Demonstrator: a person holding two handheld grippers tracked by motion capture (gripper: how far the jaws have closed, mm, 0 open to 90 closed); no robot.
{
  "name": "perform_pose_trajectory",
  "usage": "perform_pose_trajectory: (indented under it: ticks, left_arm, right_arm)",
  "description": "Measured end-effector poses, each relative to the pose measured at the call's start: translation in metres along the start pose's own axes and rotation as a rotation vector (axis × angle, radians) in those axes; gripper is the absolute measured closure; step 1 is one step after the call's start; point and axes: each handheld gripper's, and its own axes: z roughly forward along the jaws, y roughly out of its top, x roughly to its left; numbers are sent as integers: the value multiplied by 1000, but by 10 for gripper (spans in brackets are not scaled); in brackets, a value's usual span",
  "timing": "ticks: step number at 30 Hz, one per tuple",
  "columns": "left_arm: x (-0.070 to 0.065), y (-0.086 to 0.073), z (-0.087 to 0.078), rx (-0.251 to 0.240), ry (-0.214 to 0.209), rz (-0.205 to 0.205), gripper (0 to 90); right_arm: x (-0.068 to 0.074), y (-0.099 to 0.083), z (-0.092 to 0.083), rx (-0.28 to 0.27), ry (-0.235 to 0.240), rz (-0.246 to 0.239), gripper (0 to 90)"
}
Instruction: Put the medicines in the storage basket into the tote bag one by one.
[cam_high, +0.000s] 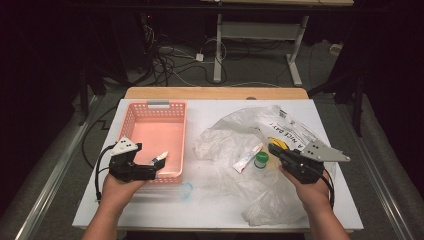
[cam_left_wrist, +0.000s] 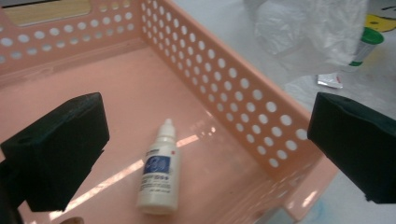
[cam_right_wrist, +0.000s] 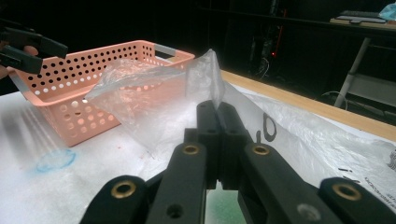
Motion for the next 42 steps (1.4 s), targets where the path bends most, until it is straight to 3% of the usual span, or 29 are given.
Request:
perform_pose_trajectory:
  ticks: [4,9,13,18,21,26,34,39,42]
  left_arm:
    - [6,-2,-2,-10,8,-19,0]
    - [7,-1,-4,-36,-13,-42,0]
    - [6,6,-2,-43,-69,-70,0]
    - [1,25,3,-4,-52,-22,0]
    - [7,35,14,58,-20,-4,0]
    - [14,43,34,175,-22,41,1]
    - [23,51,56,340,-17,30,135]
    - [27,53,71,482,-2,8,157]
    - [27,53,80,567,2,22,174]
  right_arm:
    - [0,-1,1,4,-3,0,900]
    - [0,-1,1,7,-5,-4,900]
    - [-1,0,0,0,-7,4,900]
    - [-3,0,-1,-9,-8,12,900]
    - [-1,0,-1,-7,-4,9,900]
    - [0,0,1,-4,-1,8,900]
    - [-1,0,2,-2,1,10,900]
    - [-1,0,2,-2,0,8,900]
    - [-1,0,1,-3,3,9,900]
